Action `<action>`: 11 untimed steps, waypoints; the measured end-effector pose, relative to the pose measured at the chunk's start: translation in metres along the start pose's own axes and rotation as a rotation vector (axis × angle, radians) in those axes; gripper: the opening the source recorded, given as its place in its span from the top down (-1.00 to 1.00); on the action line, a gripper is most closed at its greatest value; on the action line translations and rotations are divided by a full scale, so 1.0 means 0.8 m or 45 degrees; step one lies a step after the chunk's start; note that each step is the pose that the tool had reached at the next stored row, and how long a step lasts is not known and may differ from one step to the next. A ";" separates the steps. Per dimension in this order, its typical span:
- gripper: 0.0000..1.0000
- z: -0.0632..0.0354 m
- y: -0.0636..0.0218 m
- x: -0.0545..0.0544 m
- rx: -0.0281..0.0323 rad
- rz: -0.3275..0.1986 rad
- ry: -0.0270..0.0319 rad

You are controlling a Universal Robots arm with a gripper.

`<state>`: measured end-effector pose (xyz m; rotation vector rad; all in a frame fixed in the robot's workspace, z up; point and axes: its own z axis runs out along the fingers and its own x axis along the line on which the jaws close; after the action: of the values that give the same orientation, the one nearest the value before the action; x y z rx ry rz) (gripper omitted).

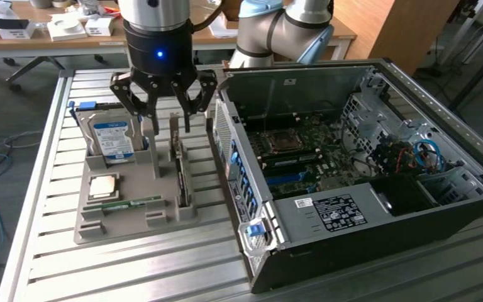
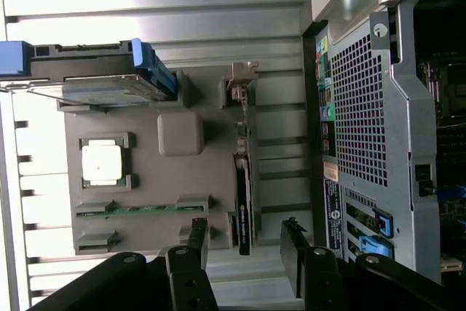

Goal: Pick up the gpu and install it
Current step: 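Pick up the gpu and move the gpu toward the slot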

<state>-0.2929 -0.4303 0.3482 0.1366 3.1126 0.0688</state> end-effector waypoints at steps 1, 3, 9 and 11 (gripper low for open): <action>-0.06 0.002 0.000 0.000 0.0000 0.000 -0.0001; -0.06 0.005 0.000 0.000 0.0000 0.000 -0.0001; -0.06 0.014 -0.001 0.000 0.0000 0.000 -0.0001; -0.06 0.017 -0.001 0.000 0.0000 0.000 -0.0001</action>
<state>-0.2928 -0.4303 0.3342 0.1365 3.1126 0.0689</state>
